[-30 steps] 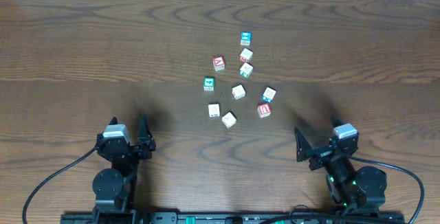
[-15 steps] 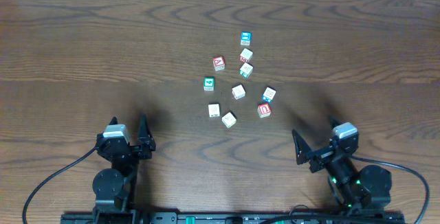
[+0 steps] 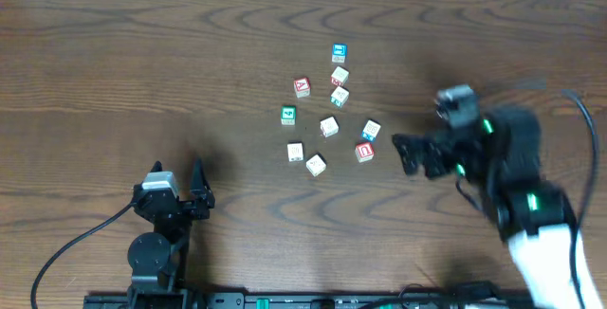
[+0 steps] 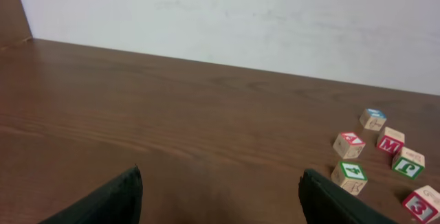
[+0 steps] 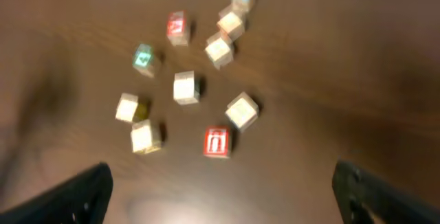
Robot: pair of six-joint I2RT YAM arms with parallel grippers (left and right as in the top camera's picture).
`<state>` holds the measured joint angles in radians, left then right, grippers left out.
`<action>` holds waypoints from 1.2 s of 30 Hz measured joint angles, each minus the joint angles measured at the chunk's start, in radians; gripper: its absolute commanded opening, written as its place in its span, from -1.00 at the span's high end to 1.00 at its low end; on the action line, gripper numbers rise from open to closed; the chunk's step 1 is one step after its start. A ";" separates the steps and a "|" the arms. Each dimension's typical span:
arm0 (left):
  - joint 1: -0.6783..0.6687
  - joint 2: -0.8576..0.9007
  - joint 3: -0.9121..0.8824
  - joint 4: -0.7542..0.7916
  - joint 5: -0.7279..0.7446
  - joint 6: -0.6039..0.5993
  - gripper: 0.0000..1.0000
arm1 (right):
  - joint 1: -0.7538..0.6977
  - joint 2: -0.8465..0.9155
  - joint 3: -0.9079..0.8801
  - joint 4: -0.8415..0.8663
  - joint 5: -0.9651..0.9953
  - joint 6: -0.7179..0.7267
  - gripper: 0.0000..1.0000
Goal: Lift 5 blocks
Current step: 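Reach the right gripper over the red 'n' block, then close the right gripper on the red 'n' block and lift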
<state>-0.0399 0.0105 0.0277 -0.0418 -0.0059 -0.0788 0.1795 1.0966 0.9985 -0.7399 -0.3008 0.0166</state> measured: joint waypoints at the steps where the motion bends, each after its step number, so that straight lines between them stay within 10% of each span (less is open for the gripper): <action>1: 0.000 0.000 0.000 0.000 0.001 0.000 -0.47 | 0.031 0.073 0.087 -0.080 0.026 -0.001 -0.99; 8: 0.000 0.000 0.000 0.000 0.000 0.000 -0.47 | 0.177 0.407 0.474 -0.383 0.122 -0.006 -0.98; 13: 0.000 0.000 0.000 0.000 0.000 0.000 -0.47 | 0.213 0.522 0.483 -0.321 0.128 -0.007 -0.67; 18: 0.000 0.000 0.000 0.000 0.000 0.000 -0.47 | 0.217 0.634 0.483 -0.296 0.136 0.082 -0.98; 36: 0.000 0.000 0.000 0.000 0.000 0.000 -0.47 | 0.229 0.863 0.461 -0.355 0.156 0.140 -0.57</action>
<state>-0.0399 0.0101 0.0277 -0.0418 -0.0055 -0.0788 0.4080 1.9594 1.4593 -1.0946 -0.1444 0.1566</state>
